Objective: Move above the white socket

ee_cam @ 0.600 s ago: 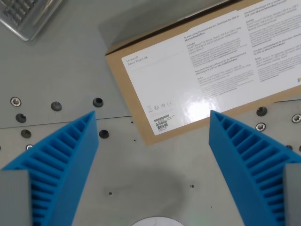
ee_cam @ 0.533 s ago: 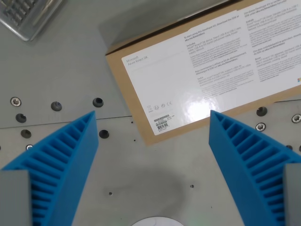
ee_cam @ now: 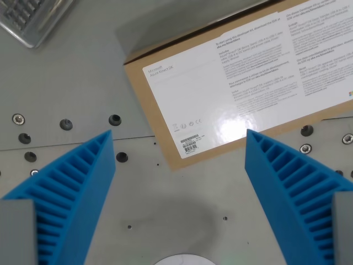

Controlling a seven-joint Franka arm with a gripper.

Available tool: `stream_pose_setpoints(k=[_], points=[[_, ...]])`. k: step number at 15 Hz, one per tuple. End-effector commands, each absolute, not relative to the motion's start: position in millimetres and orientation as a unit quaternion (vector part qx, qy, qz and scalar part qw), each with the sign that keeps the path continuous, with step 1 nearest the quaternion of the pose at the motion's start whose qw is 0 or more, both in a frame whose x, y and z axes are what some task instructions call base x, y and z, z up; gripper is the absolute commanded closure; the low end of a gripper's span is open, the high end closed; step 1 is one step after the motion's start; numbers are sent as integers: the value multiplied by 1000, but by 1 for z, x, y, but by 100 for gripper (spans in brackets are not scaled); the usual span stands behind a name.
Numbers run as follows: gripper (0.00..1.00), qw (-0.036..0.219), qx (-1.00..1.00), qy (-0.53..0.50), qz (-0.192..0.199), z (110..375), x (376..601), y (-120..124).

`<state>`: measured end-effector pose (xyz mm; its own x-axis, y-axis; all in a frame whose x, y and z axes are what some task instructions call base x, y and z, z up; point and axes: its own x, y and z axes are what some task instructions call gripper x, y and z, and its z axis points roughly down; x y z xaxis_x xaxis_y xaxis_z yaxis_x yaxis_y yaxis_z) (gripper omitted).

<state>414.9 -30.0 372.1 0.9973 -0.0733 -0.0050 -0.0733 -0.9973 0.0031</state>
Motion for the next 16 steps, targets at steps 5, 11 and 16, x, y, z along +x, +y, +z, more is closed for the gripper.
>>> stream_pose_setpoints(k=[5, 11, 16], points=[[0, 2, 1000, -30, 4, 366, 420, -31], [0, 2, 1000, -20, 6, 352, 431, -33], [0, 1, 1000, -12, 3, 336, 443, -35]])
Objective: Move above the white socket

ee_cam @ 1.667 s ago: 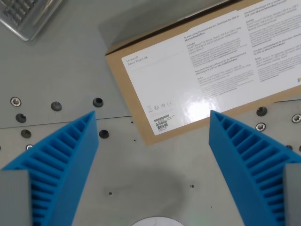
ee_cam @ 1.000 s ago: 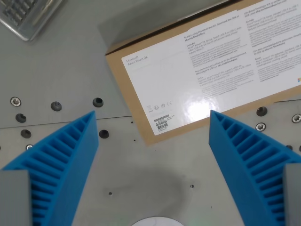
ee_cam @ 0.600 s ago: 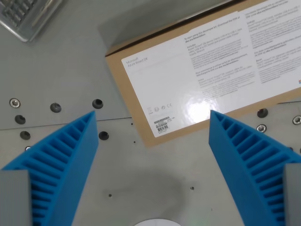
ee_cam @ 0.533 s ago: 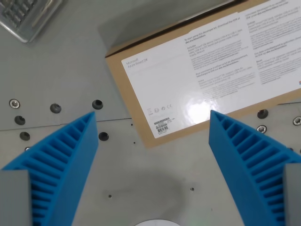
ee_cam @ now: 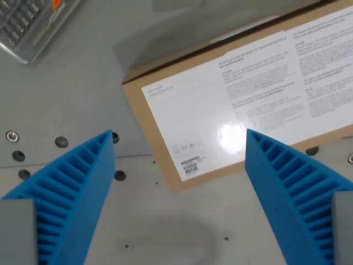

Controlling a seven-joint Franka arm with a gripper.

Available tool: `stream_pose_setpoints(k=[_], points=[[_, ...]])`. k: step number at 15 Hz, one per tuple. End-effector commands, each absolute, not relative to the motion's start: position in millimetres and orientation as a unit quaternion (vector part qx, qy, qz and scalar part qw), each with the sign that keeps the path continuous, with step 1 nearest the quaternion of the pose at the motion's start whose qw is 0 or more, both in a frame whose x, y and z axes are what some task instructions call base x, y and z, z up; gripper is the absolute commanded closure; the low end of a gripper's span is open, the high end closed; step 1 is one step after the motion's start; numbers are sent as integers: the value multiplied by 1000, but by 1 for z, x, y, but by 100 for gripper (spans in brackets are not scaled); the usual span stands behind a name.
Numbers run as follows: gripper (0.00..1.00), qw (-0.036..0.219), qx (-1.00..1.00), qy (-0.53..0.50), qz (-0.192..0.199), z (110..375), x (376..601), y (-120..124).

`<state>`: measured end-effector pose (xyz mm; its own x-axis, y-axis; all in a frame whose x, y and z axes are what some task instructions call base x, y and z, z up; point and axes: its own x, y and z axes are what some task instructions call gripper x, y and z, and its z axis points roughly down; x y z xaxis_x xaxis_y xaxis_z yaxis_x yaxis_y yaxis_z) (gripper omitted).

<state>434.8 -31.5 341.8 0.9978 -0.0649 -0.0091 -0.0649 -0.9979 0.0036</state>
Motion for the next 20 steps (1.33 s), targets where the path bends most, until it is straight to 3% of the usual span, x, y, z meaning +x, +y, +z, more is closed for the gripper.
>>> stream_pose_setpoints(k=[1, 20], points=[[0, 1, 1000, -10, 2, 332, 445, -36], [0, 0, 1000, 10, -16, 248, 505, -48]])
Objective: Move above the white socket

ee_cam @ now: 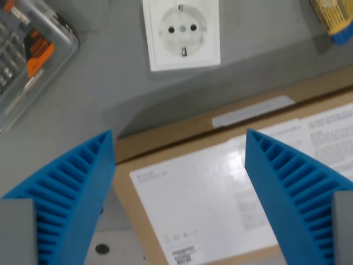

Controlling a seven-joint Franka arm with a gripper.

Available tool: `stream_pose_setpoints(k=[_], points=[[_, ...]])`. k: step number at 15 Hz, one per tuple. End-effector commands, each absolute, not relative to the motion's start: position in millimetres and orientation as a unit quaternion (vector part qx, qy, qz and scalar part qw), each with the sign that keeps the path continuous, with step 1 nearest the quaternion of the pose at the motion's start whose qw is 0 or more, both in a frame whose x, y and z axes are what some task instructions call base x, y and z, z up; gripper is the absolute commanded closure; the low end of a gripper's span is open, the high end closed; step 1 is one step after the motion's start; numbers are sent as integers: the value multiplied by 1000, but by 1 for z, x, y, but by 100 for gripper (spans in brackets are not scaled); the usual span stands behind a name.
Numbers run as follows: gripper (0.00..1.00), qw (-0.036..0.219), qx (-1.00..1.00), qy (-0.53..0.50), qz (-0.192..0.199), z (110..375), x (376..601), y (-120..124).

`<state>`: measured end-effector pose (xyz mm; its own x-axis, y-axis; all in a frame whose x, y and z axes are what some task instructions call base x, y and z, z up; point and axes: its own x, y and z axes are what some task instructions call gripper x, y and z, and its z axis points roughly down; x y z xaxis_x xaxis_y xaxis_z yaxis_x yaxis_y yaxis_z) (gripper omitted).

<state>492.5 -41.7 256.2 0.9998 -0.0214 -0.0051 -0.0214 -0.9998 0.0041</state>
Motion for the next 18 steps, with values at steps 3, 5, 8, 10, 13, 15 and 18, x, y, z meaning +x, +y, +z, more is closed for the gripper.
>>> stream_pose_setpoints(k=[3, 5, 8, 10, 13, 15, 18], points=[[0, 0, 1000, 14, -11, 235, 513, -49], [0, 0, 1000, 14, -9, 228, 517, -50], [0, -1, 1000, 16, -9, 218, 524, -51], [0, -1, 1000, 18, -9, 212, 528, -51], [0, -2, 1000, 20, -14, 203, 534, -52], [0, -2, 1000, 20, -14, 198, 538, -53], [0, -3, 1000, 18, -13, 191, 543, -54]])
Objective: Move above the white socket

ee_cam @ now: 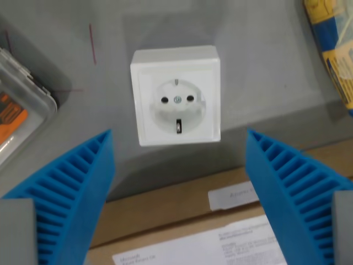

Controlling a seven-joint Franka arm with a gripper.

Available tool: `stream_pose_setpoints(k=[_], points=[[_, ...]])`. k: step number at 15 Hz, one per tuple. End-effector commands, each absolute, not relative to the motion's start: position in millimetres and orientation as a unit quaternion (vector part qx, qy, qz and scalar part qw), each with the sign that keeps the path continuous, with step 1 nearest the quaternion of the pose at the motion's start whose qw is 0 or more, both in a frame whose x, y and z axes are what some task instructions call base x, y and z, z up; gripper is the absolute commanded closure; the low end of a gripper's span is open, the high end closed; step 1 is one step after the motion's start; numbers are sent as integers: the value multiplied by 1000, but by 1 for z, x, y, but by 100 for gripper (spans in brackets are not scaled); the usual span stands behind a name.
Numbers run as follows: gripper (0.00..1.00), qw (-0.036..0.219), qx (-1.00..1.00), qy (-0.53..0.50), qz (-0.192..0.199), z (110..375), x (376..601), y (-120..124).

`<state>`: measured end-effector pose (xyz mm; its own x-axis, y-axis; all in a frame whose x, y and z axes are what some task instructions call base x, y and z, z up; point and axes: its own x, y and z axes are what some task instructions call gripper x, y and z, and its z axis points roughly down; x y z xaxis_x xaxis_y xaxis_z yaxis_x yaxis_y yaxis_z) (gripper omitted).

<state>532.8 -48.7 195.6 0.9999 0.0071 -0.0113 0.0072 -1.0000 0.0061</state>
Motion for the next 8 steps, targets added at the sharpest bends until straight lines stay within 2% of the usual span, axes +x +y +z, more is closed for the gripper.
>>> stream_pose_setpoints(k=[1, 8], points=[[0, -3, 1000, 16, -11, 190, 544, -54], [0, -3, 1000, 16, -4, 185, 545, -54]])
